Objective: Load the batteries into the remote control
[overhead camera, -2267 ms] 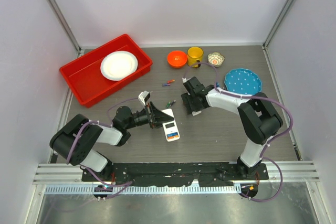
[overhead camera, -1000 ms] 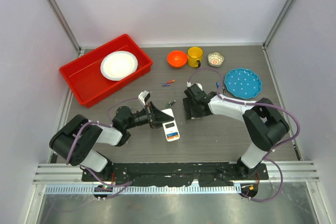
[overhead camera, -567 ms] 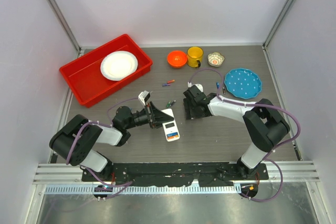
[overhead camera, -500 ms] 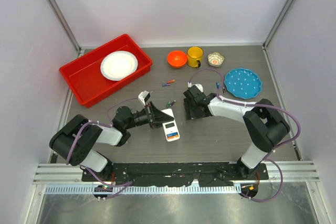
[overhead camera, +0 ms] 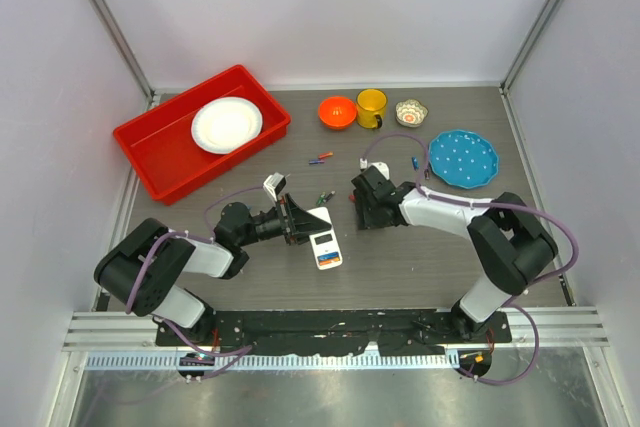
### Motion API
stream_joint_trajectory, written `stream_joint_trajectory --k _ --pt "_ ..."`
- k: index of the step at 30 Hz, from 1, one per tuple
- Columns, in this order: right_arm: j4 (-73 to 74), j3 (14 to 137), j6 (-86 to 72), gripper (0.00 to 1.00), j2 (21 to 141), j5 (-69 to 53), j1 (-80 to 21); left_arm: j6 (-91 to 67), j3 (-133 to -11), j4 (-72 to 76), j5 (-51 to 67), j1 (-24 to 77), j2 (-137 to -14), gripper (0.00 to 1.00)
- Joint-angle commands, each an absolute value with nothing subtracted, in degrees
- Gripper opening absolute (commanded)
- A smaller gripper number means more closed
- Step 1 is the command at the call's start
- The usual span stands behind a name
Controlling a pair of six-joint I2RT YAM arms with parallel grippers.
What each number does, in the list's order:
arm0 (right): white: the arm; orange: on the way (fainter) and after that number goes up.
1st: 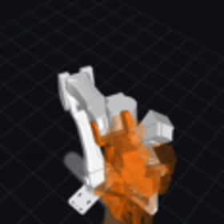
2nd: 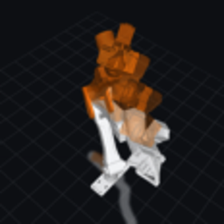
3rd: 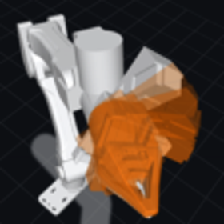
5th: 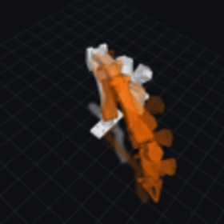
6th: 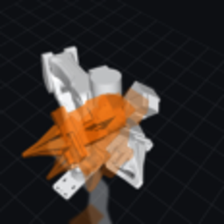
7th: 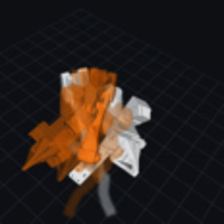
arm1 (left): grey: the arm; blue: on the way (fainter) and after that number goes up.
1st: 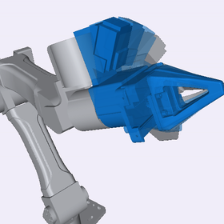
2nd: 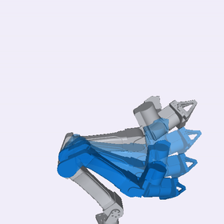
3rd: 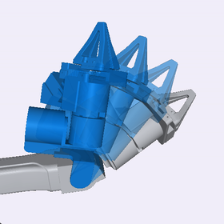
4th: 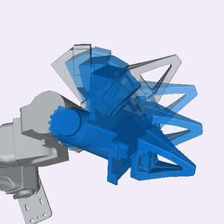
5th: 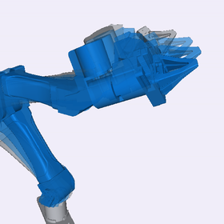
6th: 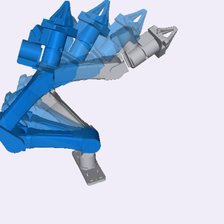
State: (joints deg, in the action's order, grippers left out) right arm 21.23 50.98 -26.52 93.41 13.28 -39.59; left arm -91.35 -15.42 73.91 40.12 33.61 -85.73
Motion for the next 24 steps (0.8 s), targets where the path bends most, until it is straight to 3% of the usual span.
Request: stream_joint_trajectory --k 1,10,15,24 --pt "27.86 48.33 -27.69 0.25 90.45 13.09 -39.99 -91.5 -16.08 88.59 39.55 33.31 -85.25 0.0" --pt "43.32 57.11 -26.46 0.15 71.39 14.68 -45.43 -88.77 -16.43 88.59 31.04 34.45 -86.48 0.0" --pt "52.1 61.95 -26.45 0.01 67.5 15.46 -53.6 -85.78 -17.23 88.59 23.92 37.34 -89.29 0.0" --pt "63.63 71.98 -27.25 0.01 68.29 13.98 -61.0 -80.7 -18.72 88.59 14.07 41.66 -91.93 0.0"
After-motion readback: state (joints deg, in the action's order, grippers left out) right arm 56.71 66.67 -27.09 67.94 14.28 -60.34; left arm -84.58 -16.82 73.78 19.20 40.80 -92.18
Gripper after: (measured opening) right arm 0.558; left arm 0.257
